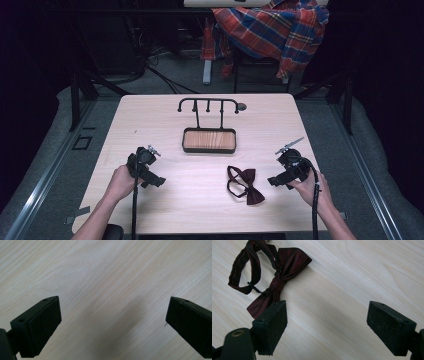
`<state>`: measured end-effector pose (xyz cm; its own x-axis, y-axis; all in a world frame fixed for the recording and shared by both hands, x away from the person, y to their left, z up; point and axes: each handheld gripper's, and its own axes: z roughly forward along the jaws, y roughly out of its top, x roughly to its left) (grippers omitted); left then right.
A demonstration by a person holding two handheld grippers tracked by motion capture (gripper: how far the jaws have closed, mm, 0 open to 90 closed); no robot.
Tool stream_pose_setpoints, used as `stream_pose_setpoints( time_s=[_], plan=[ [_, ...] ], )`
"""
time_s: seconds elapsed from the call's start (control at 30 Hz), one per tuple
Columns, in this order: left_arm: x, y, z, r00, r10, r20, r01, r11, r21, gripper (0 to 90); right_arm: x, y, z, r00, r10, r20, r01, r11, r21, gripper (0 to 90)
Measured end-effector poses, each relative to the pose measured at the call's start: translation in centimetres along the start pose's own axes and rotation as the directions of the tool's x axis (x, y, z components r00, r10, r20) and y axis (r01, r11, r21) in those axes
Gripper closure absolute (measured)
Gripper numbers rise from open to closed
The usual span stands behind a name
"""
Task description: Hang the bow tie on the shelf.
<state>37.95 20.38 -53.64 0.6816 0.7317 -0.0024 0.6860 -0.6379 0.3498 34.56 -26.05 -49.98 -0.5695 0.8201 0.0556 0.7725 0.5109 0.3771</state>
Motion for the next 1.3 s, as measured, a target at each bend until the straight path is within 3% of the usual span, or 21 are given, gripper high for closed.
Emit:
stream_pose_setpoints(
  time_s=[0.3, 0.43, 0.57, 0.73, 0.77, 0.83, 0.87, 0.9, 1.03, 1.1, 1.13, 1.17, 1.3],
  plan=[
    [0.0, 0.0, 0.2, 0.9999, -0.014, 0.007, 0.014, 0.9999, 0.0, 0.0, 0.3, 0.2, 0.5, 0.9985, 0.012, -0.053, -0.012, 1.0, 0.002, 14.6],
    [0.1, -0.1, 0.1, 0.9999, -0.011, 0.012, 0.011, 0.9999, -0.002, 0.0, 0.6, 0.4, 1.2, 0.9954, 0.035, -0.089, -0.033, 0.999, 0.025, 9.6],
    [0.1, -0.2, 0.1, 0.9998, -0.018, 0.009, 0.018, 0.9998, -0.006, 0.0, 0.7, 0.6, 1.4, 0.9962, 0.029, -0.082, -0.026, 0.999, 0.04, 8.0],
    [0.4, -0.4, 0.4, 0.9993, -0.036, 0.011, 0.036, 0.9993, 0.008, 0.0, 1.0, 1.3, 2.1, 0.9929, 0.012, -0.118, -0.007, 0.999, 0.047, 3.5],
    [0.4, -0.4, 0.4, 0.9993, -0.036, 0.011, 0.036, 0.9993, 0.008, 0.0, 1.1, 1.3, 2.3, 0.9913, 0.027, -0.129, -0.022, 0.999, 0.038, 3.4],
    [0.4, -0.4, 0.3, 0.9993, -0.036, 0.009, 0.036, 0.9993, 0.004, 0.0, 1.2, 1.4, 2.6, 0.9921, 0.017, -0.125, -0.012, 0.999, 0.045, 3.0],
    [0.3, -0.4, 0.2, 0.9993, -0.037, 0.007, 0.037, 0.9993, -0.001, 0.0, 1.5, 1.4, 3.0, 0.9888, 0.049, -0.14, -0.047, 0.999, 0.017, 3.0],
    [0.3, -0.5, 0.2, 0.9994, -0.034, 0.009, 0.034, 0.9994, 0.0, 0.0, 1.3, 1.6, 2.9, 0.9913, 0.011, -0.131, -0.004, 0.998, 0.056, 3.0],
    [0.2, -0.9, -0.1, 0.9993, -0.036, 0.009, 0.036, 0.9993, -0.004, 0.0, 1.9, 2.1, 2.7, 0.9917, 0.01, -0.128, -0.007, 1.0, 0.024, 4.8],
    [0.3, -1.1, -0.2, 0.9992, -0.04, 0.008, 0.04, 0.9992, -0.008, 0.0, 1.9, 2.1, 2.7, 0.9926, -0.001, -0.121, 0.005, 0.999, 0.033, 4.9],
    [0.3, -1.1, -0.3, 0.9992, -0.04, 0.008, 0.04, 0.9992, -0.011, 0.0, 2.2, 2.1, 2.9, 0.9912, 0.018, -0.131, -0.016, 1.0, 0.016, 5.2],
    [0.3, -1.1, -0.3, 0.9993, -0.037, 0.009, 0.037, 0.9992, -0.016, 0.0, 2.5, 2.2, 3.2, 0.9909, 0.032, -0.131, -0.032, 0.999, 0.006, 12.6],
    [0.2, -1.0, -0.2, 0.9993, -0.035, 0.011, 0.036, 0.9993, -0.015, 0.0, 3.4, 2.6, 3.6, 0.9891, 0.041, -0.142, -0.041, 0.999, 0.003, 16.2]
  ],
)
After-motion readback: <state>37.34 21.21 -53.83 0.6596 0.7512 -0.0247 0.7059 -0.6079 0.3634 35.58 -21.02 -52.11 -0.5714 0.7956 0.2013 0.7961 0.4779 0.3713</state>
